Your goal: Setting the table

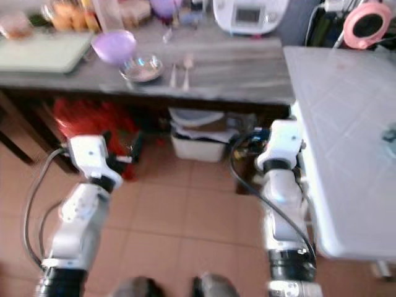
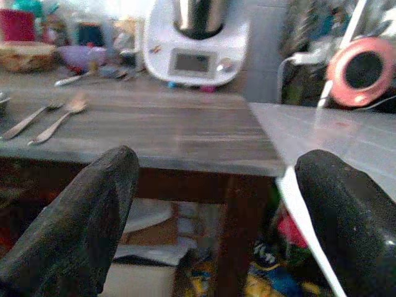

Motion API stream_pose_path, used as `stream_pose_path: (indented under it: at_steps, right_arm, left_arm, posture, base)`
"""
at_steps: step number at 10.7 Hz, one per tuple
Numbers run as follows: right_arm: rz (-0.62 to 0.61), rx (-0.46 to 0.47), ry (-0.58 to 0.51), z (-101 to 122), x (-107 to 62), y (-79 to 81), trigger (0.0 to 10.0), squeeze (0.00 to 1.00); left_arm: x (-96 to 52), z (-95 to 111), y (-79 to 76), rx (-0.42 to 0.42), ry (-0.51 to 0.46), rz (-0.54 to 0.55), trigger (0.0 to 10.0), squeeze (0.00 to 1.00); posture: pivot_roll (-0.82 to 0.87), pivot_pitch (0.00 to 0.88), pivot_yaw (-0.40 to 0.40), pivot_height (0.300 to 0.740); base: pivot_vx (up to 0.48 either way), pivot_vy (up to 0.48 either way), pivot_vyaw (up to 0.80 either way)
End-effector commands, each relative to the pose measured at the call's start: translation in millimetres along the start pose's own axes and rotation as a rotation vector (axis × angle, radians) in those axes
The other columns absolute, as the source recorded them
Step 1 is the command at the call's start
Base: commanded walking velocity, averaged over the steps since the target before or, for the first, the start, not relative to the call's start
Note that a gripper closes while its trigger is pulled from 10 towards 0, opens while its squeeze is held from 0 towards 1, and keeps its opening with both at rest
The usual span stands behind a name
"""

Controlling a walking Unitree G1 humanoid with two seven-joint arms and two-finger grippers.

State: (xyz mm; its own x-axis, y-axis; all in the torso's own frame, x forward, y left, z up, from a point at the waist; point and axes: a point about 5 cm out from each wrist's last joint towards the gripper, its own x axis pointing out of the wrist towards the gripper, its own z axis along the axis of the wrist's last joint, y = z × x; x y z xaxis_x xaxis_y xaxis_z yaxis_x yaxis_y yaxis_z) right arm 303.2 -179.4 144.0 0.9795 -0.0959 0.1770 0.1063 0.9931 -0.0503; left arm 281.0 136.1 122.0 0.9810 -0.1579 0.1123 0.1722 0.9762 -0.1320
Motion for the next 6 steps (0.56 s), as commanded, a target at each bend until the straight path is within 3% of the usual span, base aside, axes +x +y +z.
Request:
stream_pose_path:
  at_steps: [1,4,5,6]
  right_arm:
    - [0.003,-0.001,-0.008,2.9,2.1,0.0,10.0,0.00]
    - [0.009,-0.003,-0.012,3.8,3.5,-0.9,10.0,0.00]
    - [0.011,-0.003,-0.013,4.1,3.6,-0.6,10.0,0.00]
    - [0.018,-0.008,-0.017,5.0,4.3,-0.2,10.0,0.00]
  left_arm:
    - [0.0,2.9,1.8,0.007,-0.012,0.002,10.0,0.00]
    - [-0.3,2.8,1.9,0.009,-0.012,0.000,10.0,0.00]
    - [-0.4,2.7,2.2,0.009,-0.012,0.000,10.0,0.00]
    - [-0.1,2.8,1.4,0.006,-0.012,-0.001,10.0,0.00]
  posture:
    - [-0.05,0.090,0.031,0.740]
    - [-0.05,0.093,0.031,0.740]
    - [-0.05,0.093,0.031,0.740]
    - [-0.05,0.098,0.028,0.740]
  base:
    - [0.000,-0.458,-0.80]
    - [0.000,-0.455,-0.80]
    - [0.000,-0.454,-0.59]
    - [0.000,-0.412,0.00]
